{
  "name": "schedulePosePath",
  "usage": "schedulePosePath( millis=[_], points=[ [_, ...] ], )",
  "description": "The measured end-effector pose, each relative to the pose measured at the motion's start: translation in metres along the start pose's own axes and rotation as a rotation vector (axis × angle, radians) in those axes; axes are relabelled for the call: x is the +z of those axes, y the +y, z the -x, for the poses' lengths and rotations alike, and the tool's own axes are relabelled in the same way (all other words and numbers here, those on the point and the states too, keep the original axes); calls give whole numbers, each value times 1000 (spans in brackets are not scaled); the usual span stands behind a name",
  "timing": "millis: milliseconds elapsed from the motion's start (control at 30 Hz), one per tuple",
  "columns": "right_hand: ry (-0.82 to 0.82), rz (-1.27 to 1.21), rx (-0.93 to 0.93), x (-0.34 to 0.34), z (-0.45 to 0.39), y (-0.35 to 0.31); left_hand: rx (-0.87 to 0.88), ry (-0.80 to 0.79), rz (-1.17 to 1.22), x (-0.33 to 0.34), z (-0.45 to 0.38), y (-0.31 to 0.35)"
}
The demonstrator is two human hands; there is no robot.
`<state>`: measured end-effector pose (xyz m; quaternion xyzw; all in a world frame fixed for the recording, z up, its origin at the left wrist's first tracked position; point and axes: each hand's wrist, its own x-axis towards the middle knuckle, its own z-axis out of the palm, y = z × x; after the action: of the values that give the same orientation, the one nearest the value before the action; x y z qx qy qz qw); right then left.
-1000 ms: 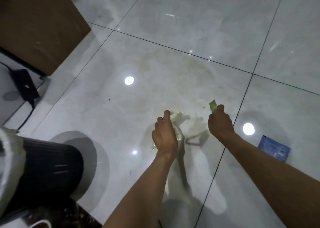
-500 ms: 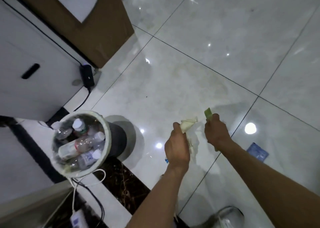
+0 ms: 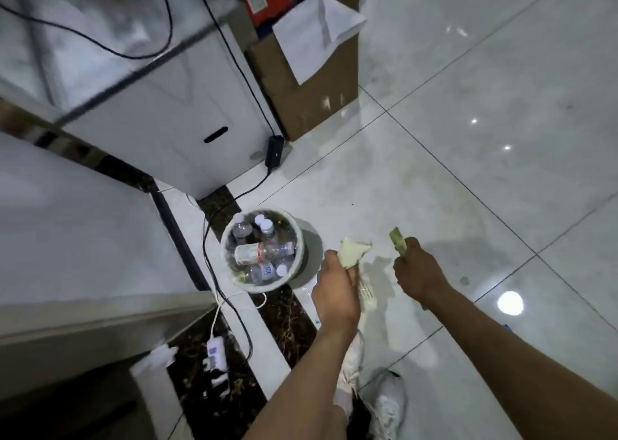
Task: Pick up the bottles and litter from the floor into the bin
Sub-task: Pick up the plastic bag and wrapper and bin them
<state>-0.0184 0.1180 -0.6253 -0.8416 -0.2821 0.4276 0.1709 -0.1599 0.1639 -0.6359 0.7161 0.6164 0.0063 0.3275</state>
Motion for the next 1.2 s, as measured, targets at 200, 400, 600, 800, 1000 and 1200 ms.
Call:
schedulePosePath(
  millis=[200, 400, 600, 800, 1000, 1200],
  points=[
    [-131, 106, -20, 9, 25, -57, -81, 157, 99, -67, 0, -36],
    [-225, 275, -119, 34, 28, -115, -180, 269, 81, -122, -23, -75],
    [-308, 348, -158, 75, 4, -168, -204, 229, 86, -143, -65, -121],
    [-335, 439, -181, 110, -44, -204, 16, 51, -146, -129, -129, -171],
    [-315, 480, -163, 160, -99, -204, 23, -166, -293, -65, -175, -209],
    [-284, 446, 2, 199, -158, -180, -92, -388, -243, -9, -191, -250]
  ],
)
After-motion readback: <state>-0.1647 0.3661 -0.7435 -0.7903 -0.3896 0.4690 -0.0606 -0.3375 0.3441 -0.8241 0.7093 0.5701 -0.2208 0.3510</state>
